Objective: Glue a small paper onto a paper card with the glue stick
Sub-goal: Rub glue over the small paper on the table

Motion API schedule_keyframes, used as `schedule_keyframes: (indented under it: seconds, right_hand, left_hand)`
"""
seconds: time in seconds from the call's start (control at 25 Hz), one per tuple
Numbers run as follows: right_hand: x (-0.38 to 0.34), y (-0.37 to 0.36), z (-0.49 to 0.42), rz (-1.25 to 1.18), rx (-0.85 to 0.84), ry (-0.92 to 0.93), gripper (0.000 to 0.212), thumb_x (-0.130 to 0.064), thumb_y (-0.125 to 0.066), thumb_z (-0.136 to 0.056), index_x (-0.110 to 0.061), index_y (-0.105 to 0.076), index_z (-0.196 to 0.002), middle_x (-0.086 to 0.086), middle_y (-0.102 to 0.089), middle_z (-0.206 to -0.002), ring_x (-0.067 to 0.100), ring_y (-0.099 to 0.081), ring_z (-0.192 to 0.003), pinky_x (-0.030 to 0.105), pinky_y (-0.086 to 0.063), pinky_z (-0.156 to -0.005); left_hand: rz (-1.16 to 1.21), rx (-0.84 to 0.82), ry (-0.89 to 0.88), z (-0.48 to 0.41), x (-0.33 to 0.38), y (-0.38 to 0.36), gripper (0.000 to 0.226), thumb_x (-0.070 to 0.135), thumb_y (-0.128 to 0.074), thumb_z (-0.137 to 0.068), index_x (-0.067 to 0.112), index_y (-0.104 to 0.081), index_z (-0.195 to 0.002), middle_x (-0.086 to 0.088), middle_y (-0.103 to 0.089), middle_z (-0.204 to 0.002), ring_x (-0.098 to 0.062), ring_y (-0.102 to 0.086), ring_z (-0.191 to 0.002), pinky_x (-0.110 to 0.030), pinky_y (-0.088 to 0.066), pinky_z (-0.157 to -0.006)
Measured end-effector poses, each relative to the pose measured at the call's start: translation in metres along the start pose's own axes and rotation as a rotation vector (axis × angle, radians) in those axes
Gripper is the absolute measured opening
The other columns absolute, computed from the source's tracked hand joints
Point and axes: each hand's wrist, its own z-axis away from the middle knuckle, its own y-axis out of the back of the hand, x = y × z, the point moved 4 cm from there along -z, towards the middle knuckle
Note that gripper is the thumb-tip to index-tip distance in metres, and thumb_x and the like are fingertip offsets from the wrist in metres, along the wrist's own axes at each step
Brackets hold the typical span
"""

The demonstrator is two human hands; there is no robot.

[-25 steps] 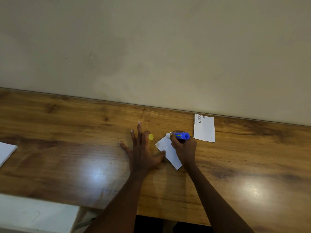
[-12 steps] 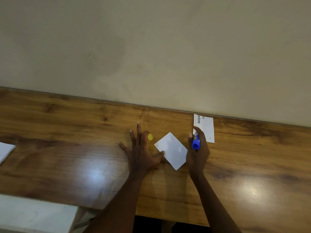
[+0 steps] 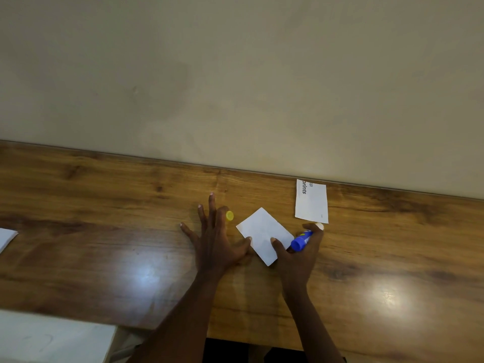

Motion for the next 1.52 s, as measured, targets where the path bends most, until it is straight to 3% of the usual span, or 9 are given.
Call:
schedule_keyframes:
  seconds: [0.28,0.48,0.72,0.88,1.0,1.08,1.2,1.36,1.52]
  right_hand:
    - [0.002,-0.004,0.021,-0.122,0.027,-0.121,0.068,0.009,-0.066,-0.071,-0.009,-0.031,-0.127,0.016,-0.045,-0.128,0.021,-0.049,-0.105,0.035,-0.045,-0.086]
    - [-0.022,0.0,-0.021,0.105,-0.092,0.182,0.05,0.016,-0.055,-0.074,-0.001,-0.04,-0.118,0.023,-0.05,-0.121,0.026,-0.053,-0.096,0.044,-0.05,-0.088]
    - [-0.036,-0.03,-0.041,0.484,-0.714,0.411,0.051,0.002,-0.064,-0.075,-0.009,-0.041,-0.119,0.016,-0.055,-0.118,0.021,-0.053,-0.098,0.033,-0.046,-0.09]
    - [-0.026,-0.04,-0.041,0.751,-0.545,0.58,0.043,-0.016,-0.066,-0.076,-0.016,-0.047,-0.115,0.009,-0.053,-0.127,0.025,-0.047,-0.116,0.045,-0.027,-0.104]
    - [-0.029,-0.042,-0.024,0.212,-0.53,0.364,0.048,-0.057,-0.05,-0.075,-0.02,-0.053,-0.105,-0.002,-0.063,-0.089,0.008,-0.059,-0.077,0.016,-0.046,-0.072]
    - [-0.019,-0.05,-0.021,-0.091,-0.579,0.142,0.036,-0.044,-0.049,-0.079,-0.02,-0.051,-0.106,-0.003,-0.059,-0.072,0.006,-0.055,-0.056,0.012,-0.045,-0.051]
    - [-0.014,-0.056,-0.021,-0.044,-0.683,0.111,0.011,-0.009,-0.056,-0.083,-0.004,-0.058,-0.093,0.005,-0.06,-0.065,0.003,-0.055,-0.047,0.021,-0.044,-0.05]
    - [-0.018,-0.064,-0.02,0.103,-0.699,0.117,0.019,-0.003,-0.063,-0.077,-0.014,-0.055,-0.063,0.0,-0.054,-0.059,0.006,-0.052,-0.05,0.011,-0.044,-0.051]
    - [-0.016,-0.071,-0.018,0.183,-0.769,0.186,0.01,-0.006,-0.061,-0.078,0.003,-0.062,-0.081,0.008,-0.058,-0.065,0.011,-0.051,-0.056,0.014,-0.043,-0.055]
  left_hand:
    - [0.035,-0.005,0.011,0.0,-0.001,-0.001,0.079,0.07,-0.047,-0.058,0.032,-0.017,-0.12,0.007,0.018,-0.146,-0.023,0.016,-0.134,-0.068,0.01,-0.102]
    - [0.131,0.036,0.024,0.003,-0.001,0.003,0.075,0.074,-0.029,-0.065,0.029,-0.026,-0.124,0.01,0.017,-0.146,-0.028,0.008,-0.141,-0.065,0.013,-0.103]
    - [0.048,0.046,0.003,0.0,-0.001,0.0,0.079,0.067,-0.05,-0.059,0.028,-0.022,-0.121,-0.002,0.0,-0.153,-0.034,-0.003,-0.141,-0.069,0.006,-0.102]
    - [0.02,0.029,0.016,0.0,-0.001,0.0,0.08,0.059,-0.057,-0.056,0.028,-0.021,-0.121,-0.005,-0.005,-0.154,-0.037,-0.008,-0.141,-0.069,0.005,-0.102]
    - [0.033,0.004,0.005,-0.001,0.0,0.0,0.079,0.058,-0.057,-0.06,0.029,-0.017,-0.121,0.002,0.01,-0.151,-0.035,0.0,-0.142,-0.068,0.007,-0.103]
    - [0.041,0.004,0.005,0.0,0.0,0.0,0.077,0.058,-0.056,-0.061,0.03,-0.016,-0.12,0.005,0.015,-0.148,-0.033,0.003,-0.142,-0.067,0.009,-0.103]
    - [0.061,0.023,-0.002,0.002,0.0,0.001,0.079,0.066,-0.05,-0.06,0.03,-0.016,-0.122,0.006,0.016,-0.147,-0.033,0.002,-0.142,-0.068,0.009,-0.103]
    - [0.104,0.038,-0.001,0.002,0.0,0.001,0.083,0.071,-0.041,-0.056,0.031,-0.014,-0.124,0.003,0.009,-0.152,-0.033,0.0,-0.142,-0.069,0.008,-0.102]
    - [0.099,0.035,-0.009,0.001,-0.001,0.0,0.085,0.071,-0.039,-0.053,0.03,-0.016,-0.123,0.006,0.014,-0.148,-0.031,0.004,-0.141,-0.069,0.008,-0.102]
